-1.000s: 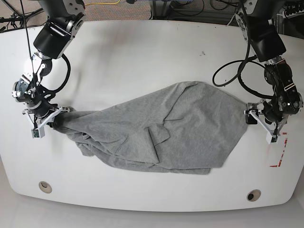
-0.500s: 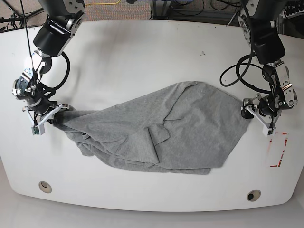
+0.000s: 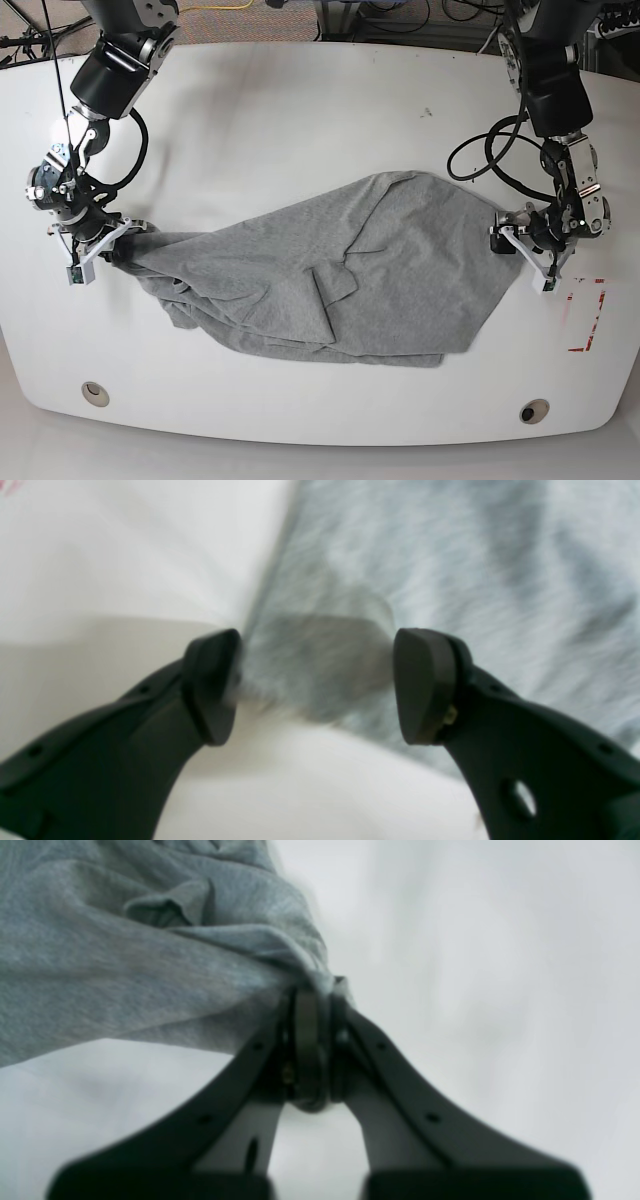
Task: Fold the T-shirt properly
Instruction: 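Lift the T-shirt with both grippers and drag it across the table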
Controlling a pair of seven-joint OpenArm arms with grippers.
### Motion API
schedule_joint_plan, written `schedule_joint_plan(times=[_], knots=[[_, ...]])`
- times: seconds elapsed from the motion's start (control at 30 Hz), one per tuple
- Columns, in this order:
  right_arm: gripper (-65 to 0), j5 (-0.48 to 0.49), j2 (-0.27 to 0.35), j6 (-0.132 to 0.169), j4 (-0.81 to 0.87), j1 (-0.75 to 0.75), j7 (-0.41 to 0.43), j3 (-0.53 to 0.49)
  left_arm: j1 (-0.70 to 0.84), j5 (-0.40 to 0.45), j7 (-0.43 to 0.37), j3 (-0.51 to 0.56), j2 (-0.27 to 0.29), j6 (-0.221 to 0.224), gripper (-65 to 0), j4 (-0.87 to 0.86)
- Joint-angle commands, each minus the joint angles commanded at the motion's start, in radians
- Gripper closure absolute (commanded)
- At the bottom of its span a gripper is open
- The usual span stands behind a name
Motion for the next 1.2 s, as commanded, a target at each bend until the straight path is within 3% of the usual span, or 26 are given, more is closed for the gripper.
schedule_joint_plan(times=[0.07, 0.17, 0.23, 0.57, 1.0, 1.2], knots=[[0.0, 0.0, 0.0, 0.0, 0.0, 0.0, 0.0, 0.0, 0.0, 0.0, 0.0, 0.0, 0.0, 0.0, -30.0, 0.0], [0.0, 0.0, 0.0, 0.0, 0.009, 0.0, 0.0, 0.0, 0.0, 0.0, 0.0, 0.0, 0.0, 0.0, -8.9, 0.002], [0.0, 0.0, 0.0, 0.0, 0.029, -0.002, 0.0, 0.0, 0.0, 0.0, 0.0, 0.0, 0.0, -0.002, 0.0, 0.006], [0.0, 0.0, -0.038, 0.0, 0.229, -0.055, -0.104, 0.0, 0.005, -0.002, 0.008, 0.002, 0.002, -0.003, 0.0, 0.127], [0.0, 0.0, -0.1, 0.0, 0.615, -0.189, -0.262, 0.002, 0.032, -0.002, 0.157, 0.002, 0.003, -0.005, 0.0, 0.414], [0.0, -0.008, -0.104, 0.0, 0.669, -0.201, -0.278, 0.002, 0.049, -0.002, 0.227, -0.003, -0.003, -0.095, 0.0, 0.537]])
